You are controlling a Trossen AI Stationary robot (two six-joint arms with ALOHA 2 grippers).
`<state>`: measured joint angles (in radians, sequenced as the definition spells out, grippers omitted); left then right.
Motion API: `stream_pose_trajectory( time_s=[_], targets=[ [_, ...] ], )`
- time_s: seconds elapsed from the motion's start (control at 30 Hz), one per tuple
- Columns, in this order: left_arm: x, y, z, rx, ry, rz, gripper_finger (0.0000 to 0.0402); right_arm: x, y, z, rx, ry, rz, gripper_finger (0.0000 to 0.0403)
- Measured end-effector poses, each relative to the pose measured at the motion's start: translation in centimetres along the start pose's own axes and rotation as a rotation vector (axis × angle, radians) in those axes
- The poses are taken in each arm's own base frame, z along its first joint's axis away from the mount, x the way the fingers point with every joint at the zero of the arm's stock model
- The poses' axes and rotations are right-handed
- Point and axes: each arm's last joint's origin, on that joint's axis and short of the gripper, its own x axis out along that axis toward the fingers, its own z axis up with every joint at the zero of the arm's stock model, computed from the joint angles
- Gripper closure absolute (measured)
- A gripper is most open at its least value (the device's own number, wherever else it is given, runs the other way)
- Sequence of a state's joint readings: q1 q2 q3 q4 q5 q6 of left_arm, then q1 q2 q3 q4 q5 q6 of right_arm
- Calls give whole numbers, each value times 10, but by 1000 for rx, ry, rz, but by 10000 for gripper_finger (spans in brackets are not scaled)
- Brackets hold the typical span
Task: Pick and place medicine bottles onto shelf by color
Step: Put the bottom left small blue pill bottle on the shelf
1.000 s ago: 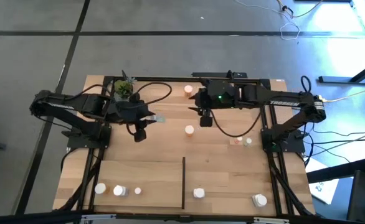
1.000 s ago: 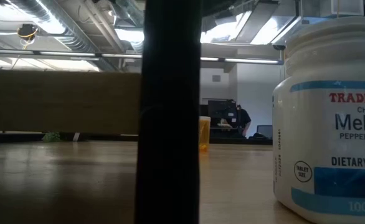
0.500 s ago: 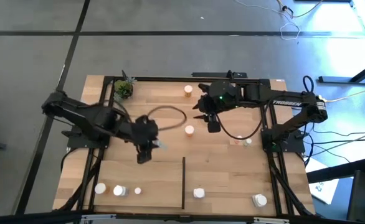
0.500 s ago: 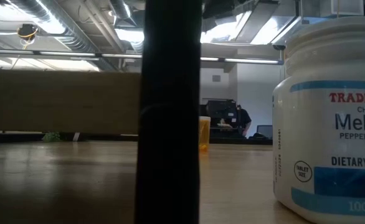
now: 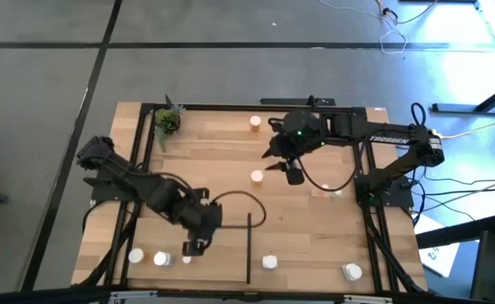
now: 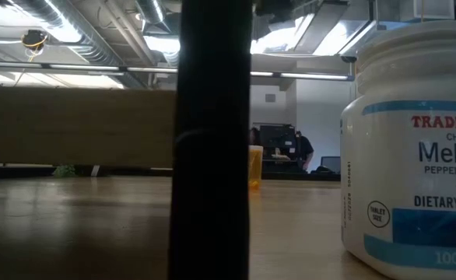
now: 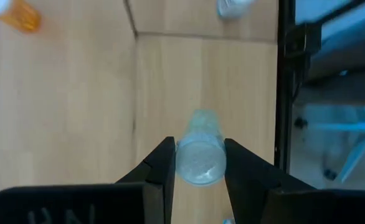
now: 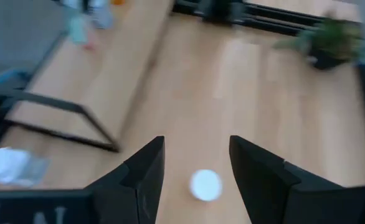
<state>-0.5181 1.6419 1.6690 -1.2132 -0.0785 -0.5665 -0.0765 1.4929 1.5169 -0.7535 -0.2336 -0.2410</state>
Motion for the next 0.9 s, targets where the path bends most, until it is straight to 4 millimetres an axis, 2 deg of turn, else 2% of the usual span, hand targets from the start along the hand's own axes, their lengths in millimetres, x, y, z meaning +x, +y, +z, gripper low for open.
stream_pose_trajectory(
  time_s=[0.23,0.33,0.57,0.9],
  targets=[
    [14,-22,-10,37,43,10,308,-1,5,-8,26,66,126,221],
    [16,-27,-10,1,33,0,308,-1,8,-12,41,102,173,221],
    [32,-38,-12,-68,57,16,308,-3,13,-12,23,58,352,221],
    [65,-52,-6,-82,83,-8,308,-3,13,-12,-48,39,371,221]
  ],
)
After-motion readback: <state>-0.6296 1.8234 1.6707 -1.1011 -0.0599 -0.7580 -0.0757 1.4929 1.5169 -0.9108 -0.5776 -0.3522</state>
